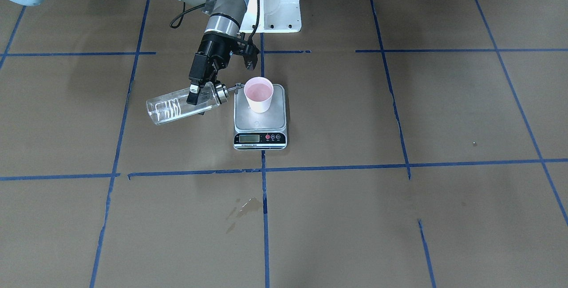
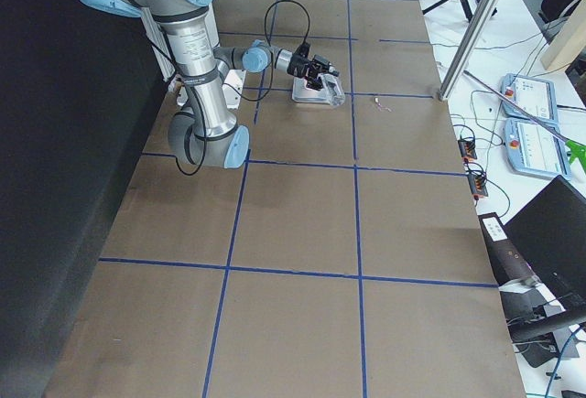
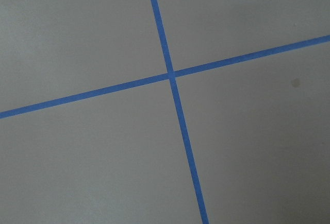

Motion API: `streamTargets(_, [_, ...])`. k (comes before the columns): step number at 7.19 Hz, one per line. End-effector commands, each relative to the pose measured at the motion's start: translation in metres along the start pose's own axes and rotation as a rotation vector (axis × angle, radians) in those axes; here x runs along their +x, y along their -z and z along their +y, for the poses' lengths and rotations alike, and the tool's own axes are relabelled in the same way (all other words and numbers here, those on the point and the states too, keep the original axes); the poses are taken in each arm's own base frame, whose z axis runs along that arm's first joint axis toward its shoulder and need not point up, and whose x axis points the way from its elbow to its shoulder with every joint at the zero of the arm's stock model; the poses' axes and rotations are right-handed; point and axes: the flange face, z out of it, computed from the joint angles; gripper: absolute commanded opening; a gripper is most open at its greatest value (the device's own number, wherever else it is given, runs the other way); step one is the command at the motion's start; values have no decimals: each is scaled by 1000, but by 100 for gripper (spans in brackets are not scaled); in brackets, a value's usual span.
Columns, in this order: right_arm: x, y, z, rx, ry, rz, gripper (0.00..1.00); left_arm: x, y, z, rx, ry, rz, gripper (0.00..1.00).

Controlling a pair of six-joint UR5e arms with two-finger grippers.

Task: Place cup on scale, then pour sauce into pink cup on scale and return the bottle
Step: 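Tilt the bottle with the right gripper to pour into the cup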

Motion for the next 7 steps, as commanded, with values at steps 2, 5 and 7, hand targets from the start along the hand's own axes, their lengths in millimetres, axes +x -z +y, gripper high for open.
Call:
streamTargets(2, [-1,8,-2,41,108,77,0,0,0,0,-1,1,0,100])
streamTargets(5, [1,15,-4,69,268,156,0,0,0,-1,-2,0,0,100])
streamTargets(7, [-2,12,1,68,340,188,0,1,0,-1,-1,-1,0,100])
